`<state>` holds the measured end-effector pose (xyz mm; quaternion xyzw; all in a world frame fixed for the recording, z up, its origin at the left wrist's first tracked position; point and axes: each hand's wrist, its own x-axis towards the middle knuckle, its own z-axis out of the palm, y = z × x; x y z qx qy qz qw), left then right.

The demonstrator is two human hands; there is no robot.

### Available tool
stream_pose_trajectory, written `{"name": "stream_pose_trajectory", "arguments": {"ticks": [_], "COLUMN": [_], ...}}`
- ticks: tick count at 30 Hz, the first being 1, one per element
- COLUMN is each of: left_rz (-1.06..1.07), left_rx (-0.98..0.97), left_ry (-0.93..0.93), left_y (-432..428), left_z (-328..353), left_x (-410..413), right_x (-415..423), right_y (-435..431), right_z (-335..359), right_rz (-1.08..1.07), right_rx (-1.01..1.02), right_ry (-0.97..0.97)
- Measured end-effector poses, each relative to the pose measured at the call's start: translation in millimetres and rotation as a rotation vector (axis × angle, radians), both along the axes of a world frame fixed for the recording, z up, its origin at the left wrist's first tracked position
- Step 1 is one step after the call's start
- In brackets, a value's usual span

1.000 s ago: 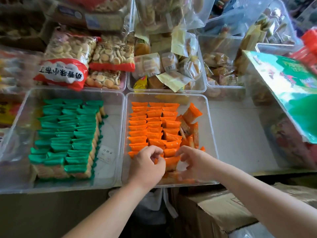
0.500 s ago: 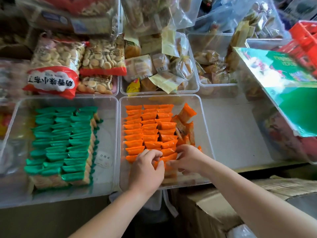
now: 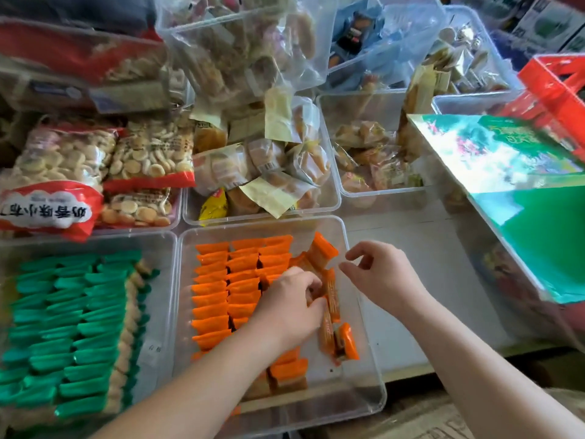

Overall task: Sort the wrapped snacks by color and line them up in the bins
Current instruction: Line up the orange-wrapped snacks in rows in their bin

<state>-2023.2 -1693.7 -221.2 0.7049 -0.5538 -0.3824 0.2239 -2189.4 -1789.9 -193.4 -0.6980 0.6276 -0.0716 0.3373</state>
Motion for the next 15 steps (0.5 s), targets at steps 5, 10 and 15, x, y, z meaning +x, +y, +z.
{"name": "stream_pose_trajectory", "arguments": {"ticks": [5, 10, 15], "left_rz": [0.066, 0.087, 0.07], "left_rx": [0.06, 0.181, -0.029], "left_ry": [-0.052, -0.071, 0.068], "left_y": [-71.0, -99.5, -85.4], "left_z": [-17.6, -45.4, -31.0], "left_x": [4.7, -10.7, -7.0], "right_x": [-6.8, -11.0, -13.0], "right_y": [-22.4, -30.5, -31.7], "right_z": [-28.5, -30.7, -32.2], "right_rz": [-0.172, -0.103, -0.079], "right_rx": [0.05, 0.085, 0.035], "right_ry": [-0.288, -0.331, -0.364]}}
